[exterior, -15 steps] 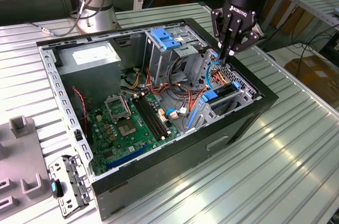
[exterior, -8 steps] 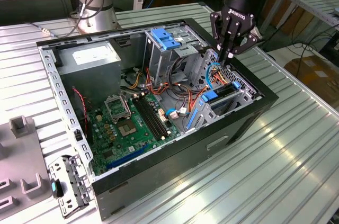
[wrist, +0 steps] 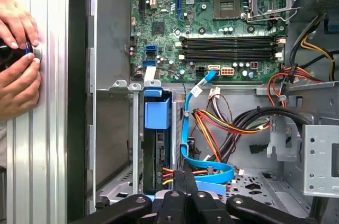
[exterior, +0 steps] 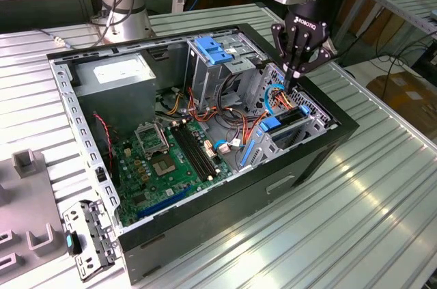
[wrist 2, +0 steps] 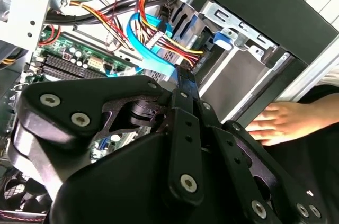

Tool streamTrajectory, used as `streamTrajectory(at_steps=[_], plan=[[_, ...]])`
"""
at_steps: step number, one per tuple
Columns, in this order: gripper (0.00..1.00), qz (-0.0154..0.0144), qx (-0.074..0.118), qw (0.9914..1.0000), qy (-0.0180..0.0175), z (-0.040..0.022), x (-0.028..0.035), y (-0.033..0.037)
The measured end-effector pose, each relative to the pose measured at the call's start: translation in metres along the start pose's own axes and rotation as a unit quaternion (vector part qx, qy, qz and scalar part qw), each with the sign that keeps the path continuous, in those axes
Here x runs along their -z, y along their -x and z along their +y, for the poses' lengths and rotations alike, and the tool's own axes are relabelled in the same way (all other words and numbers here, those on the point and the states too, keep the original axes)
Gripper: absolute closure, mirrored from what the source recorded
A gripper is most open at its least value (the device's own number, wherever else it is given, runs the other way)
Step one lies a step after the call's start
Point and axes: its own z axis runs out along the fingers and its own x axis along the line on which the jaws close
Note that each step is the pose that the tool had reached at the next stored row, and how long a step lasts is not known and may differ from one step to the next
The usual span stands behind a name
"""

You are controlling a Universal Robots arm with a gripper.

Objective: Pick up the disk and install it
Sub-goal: 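Insert the second disk wire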

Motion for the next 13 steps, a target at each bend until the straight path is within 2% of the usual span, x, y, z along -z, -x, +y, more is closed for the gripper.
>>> streamTrajectory(at_steps=[2,5,6,8,9,11,12,13], plan=[[0.89,0.0020,0.000,1.00000,0.0000,0.0000,-0.0001,0.0000],[0.89,0.0094,0.000,0.99996,0.0000,0.0000,-0.0004,0.0002],[0.83,0.0106,0.000,0.99994,0.0000,0.0000,-0.0005,0.0002],[0.83,0.0140,0.000,0.99990,0.0000,0.0000,-0.0007,0.0003],[0.76,0.0159,0.000,0.99987,0.0000,0.0000,-0.0009,0.0003],[0.76,0.0206,0.000,0.99979,0.0000,-0.0001,-0.0022,0.0006],[0.77,0.0210,0.000,0.99978,0.0000,-0.0001,-0.0029,0.0007],[0.84,0.0211,0.000,0.99978,0.0000,-0.0001,-0.0032,0.0008]])
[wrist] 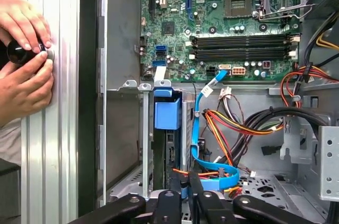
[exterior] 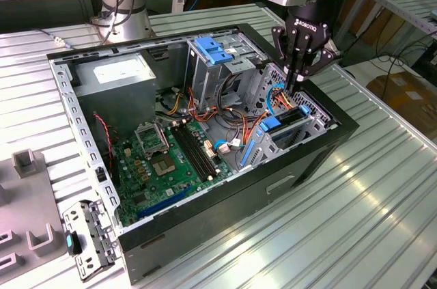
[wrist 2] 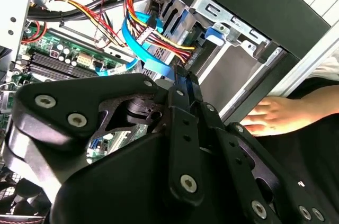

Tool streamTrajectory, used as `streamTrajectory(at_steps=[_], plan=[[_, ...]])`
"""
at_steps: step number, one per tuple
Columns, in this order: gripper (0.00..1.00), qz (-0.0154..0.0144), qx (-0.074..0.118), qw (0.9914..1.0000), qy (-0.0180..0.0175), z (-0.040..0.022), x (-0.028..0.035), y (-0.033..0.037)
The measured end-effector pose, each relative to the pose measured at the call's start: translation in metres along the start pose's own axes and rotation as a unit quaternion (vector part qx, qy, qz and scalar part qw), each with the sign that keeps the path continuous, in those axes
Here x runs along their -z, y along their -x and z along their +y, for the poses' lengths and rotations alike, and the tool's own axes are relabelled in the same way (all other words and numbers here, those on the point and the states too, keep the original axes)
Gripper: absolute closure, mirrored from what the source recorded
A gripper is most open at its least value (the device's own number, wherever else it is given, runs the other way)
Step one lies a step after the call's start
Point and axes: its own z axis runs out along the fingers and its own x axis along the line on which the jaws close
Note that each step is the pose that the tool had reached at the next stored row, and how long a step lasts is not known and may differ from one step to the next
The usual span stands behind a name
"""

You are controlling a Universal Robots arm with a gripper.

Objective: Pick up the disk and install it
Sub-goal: 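Insert the second disk wire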

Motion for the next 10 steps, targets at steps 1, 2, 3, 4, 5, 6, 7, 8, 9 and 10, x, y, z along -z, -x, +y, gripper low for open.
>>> streamTrajectory(at_steps=[1,2,3,4,5,6,7,8,9,10], plan=[[0.84,0.0000,0.000,1.00000,0.0000,0.0000,-0.0001,0.0000],[0.84,0.0000,0.000,1.00000,0.0000,0.0000,-0.0002,0.0000],[0.84,-0.0001,0.000,1.00000,0.0000,0.0000,-0.0003,0.0001],[0.84,-0.0001,0.000,1.00000,0.0000,0.0000,-0.0003,0.0001],[0.84,-0.0002,0.000,1.00000,0.0000,0.0000,-0.0005,0.0000],[0.84,-0.0003,0.000,1.00000,-0.0002,0.0002,-0.0008,-0.0002],[0.84,-0.0001,0.000,1.00000,-0.0016,0.0007,-0.0010,-0.0004],[0.84,-0.0002,-0.001,0.99999,-0.0033,0.0018,-0.0014,-0.0004],[0.84,-0.0005,-0.001,0.99998,-0.0062,0.0035,-0.0019,-0.0004],[0.84,-0.0011,-0.002,0.99995,-0.0101,0.0057,-0.0024,-0.0003]])
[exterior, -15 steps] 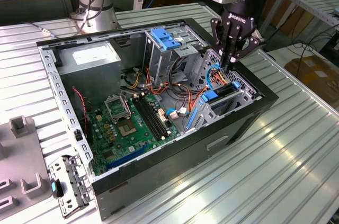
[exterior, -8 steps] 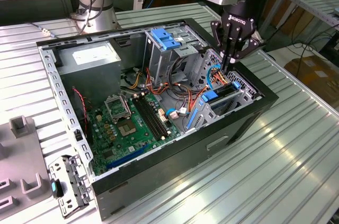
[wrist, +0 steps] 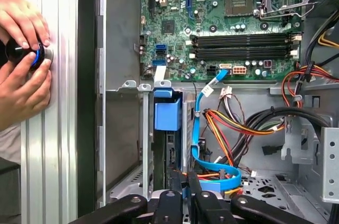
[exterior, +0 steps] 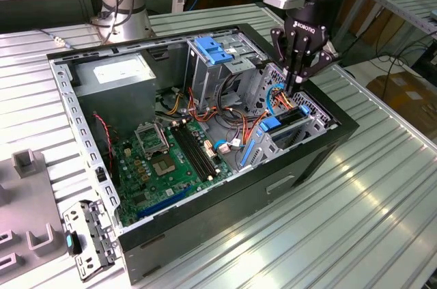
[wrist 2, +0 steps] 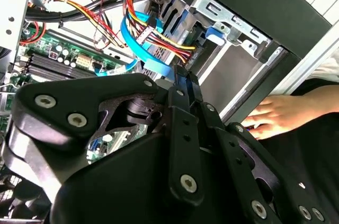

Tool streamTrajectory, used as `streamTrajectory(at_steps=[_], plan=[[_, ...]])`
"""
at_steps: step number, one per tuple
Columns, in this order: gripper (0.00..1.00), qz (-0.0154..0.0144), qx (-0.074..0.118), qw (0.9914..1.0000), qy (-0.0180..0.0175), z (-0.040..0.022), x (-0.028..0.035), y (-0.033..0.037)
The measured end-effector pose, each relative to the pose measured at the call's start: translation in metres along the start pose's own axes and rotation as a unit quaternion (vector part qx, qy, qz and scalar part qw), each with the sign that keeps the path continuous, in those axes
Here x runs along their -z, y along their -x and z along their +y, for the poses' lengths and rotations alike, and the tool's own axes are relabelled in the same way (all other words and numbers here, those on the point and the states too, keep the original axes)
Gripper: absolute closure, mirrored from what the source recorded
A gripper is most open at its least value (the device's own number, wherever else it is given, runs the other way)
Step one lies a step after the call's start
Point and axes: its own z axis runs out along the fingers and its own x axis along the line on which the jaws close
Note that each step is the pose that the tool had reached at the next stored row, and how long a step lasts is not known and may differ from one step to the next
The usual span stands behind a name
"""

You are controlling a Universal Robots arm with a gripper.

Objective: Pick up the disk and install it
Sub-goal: 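Insert the second disk wire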

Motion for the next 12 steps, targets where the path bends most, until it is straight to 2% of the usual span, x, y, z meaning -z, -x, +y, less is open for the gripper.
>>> streamTrajectory(at_steps=[1,2,3,6,8,9,10,12], plan=[[0.84,-0.0004,-0.001,1.00000,-0.0030,0.0015,-0.0003,0.0000],[0.84,-0.0013,-0.002,0.99996,-0.0088,0.0045,-0.0010,0.0001],[0.84,-0.0019,-0.002,0.99991,-0.0130,0.0065,-0.0014,0.0001],[0.84,-0.0026,-0.004,0.99974,-0.0221,0.0099,-0.0025,0.0000],[0.84,-0.0029,-0.006,0.99943,-0.0329,0.0126,-0.0031,-0.0004],[0.84,-0.0029,-0.007,0.99928,-0.0371,0.0133,-0.0033,-0.0006],[0.84,-0.0029,-0.009,0.99889,-0.0461,0.0145,-0.0037,-0.0010],[0.84,-0.0035,-0.010,0.99853,-0.0531,0.0170,-0.0045,-0.0014]])
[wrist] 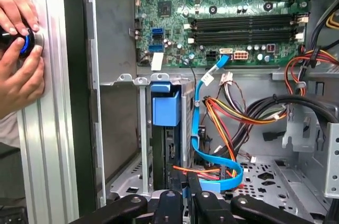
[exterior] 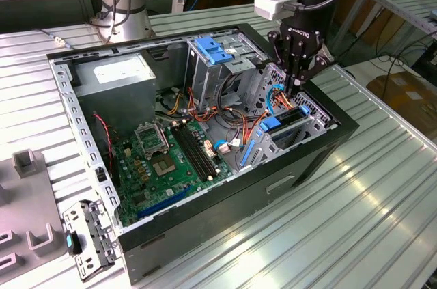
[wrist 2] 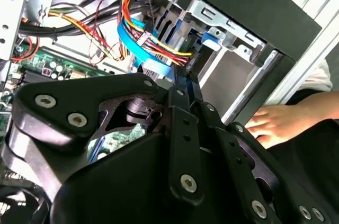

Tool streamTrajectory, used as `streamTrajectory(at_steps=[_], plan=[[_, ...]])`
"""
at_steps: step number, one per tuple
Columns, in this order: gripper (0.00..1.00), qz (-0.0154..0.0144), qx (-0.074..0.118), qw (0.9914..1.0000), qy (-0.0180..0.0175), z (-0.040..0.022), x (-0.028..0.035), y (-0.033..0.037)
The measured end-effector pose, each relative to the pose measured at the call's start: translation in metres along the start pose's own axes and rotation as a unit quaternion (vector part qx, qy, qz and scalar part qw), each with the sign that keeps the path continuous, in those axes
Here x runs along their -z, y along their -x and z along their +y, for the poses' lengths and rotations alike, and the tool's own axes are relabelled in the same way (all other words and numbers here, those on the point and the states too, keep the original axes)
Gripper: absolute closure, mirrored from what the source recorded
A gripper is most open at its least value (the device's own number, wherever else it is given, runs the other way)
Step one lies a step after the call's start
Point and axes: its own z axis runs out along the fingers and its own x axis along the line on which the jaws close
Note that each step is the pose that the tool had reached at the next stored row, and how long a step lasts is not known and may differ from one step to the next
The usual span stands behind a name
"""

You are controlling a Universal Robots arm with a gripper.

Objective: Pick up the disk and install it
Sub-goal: 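Insert the second disk wire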

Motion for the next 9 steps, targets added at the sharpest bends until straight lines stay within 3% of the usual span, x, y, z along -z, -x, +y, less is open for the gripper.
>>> streamTrajectory(at_steps=[3,4,8,9], plan=[[0.84,-0.0085,-0.002,0.99996,-0.0033,0.0091,-0.0004,-0.0016],[0.84,-0.0155,-0.003,0.99987,-0.0039,0.0114,-0.0009,-0.0035],[0.84,-0.0342,-0.005,0.99939,-0.0049,0.0151,-0.0023,-0.0084],[0.84,-0.0436,-0.007,0.99901,-0.0054,0.0161,-0.0035,-0.0120]])
